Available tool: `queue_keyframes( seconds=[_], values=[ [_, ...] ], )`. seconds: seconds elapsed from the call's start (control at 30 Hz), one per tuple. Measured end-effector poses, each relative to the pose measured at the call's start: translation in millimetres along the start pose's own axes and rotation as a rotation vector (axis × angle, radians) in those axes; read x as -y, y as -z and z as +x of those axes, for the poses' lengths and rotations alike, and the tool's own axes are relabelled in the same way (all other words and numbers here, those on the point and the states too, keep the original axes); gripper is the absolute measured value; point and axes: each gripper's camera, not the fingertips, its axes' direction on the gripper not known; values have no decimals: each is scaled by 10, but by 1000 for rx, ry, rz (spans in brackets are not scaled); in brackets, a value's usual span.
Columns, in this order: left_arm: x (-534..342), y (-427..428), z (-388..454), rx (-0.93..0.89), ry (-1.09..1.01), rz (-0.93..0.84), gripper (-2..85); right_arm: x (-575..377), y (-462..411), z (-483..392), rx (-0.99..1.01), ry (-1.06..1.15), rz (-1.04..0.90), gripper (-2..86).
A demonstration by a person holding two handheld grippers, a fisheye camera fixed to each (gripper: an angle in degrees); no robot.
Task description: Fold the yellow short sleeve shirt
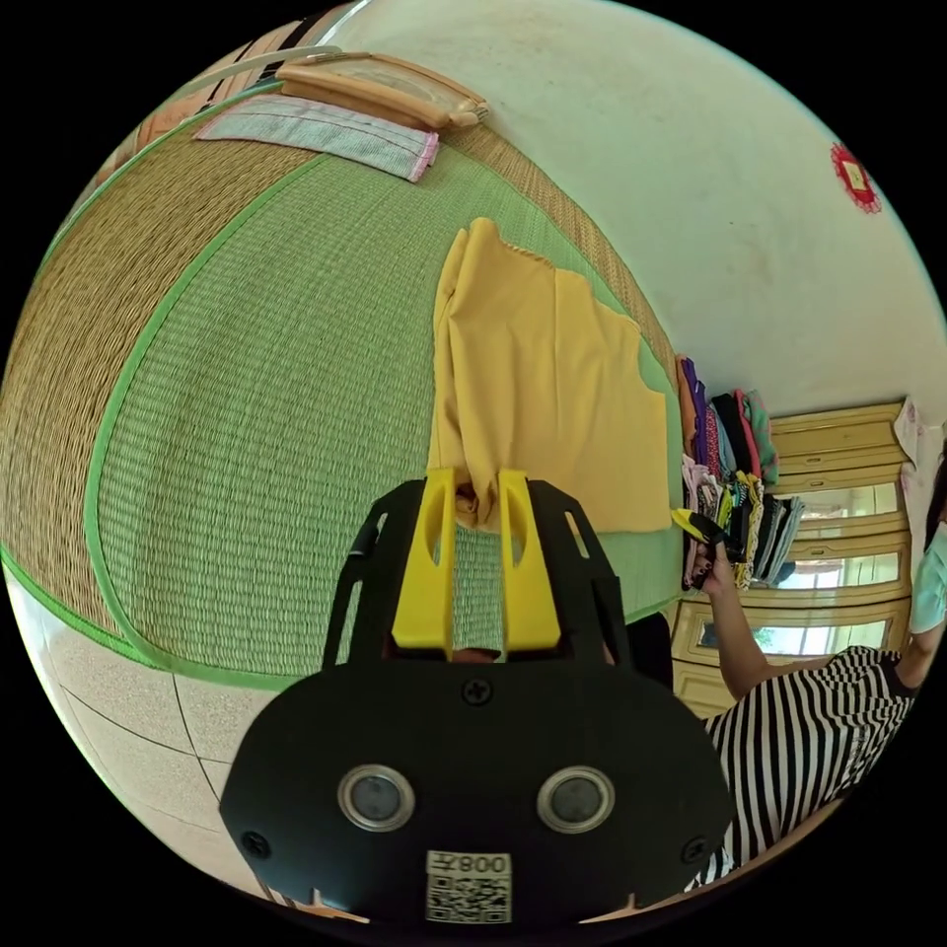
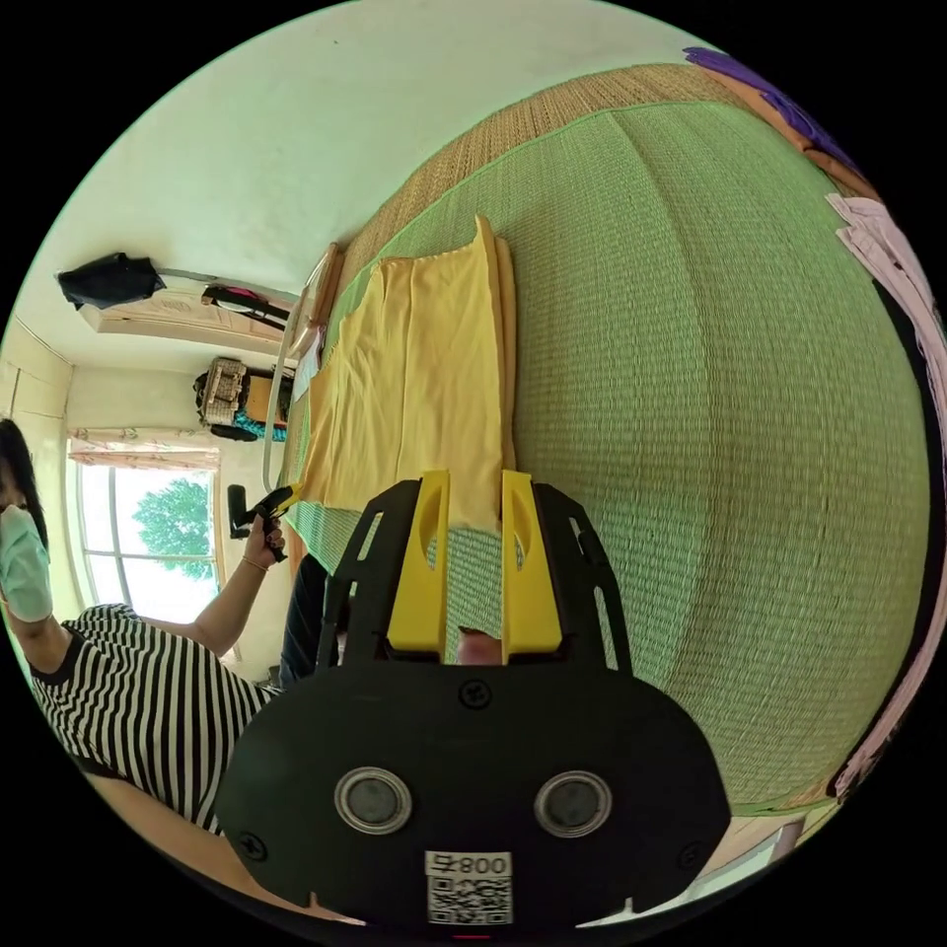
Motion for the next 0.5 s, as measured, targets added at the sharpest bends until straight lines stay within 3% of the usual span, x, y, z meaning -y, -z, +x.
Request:
queue_keyframes(
  seconds=[0.23, 0.5],
  values=[
    [-177, 330, 154, 5, 3, -16, 17, -292, -184, 10, -40, -15, -37, 79],
    [-359, 593, 474, -11, -60, -66, 57, -646, -322, 39, -18, -41, -26, 65]
  ],
)
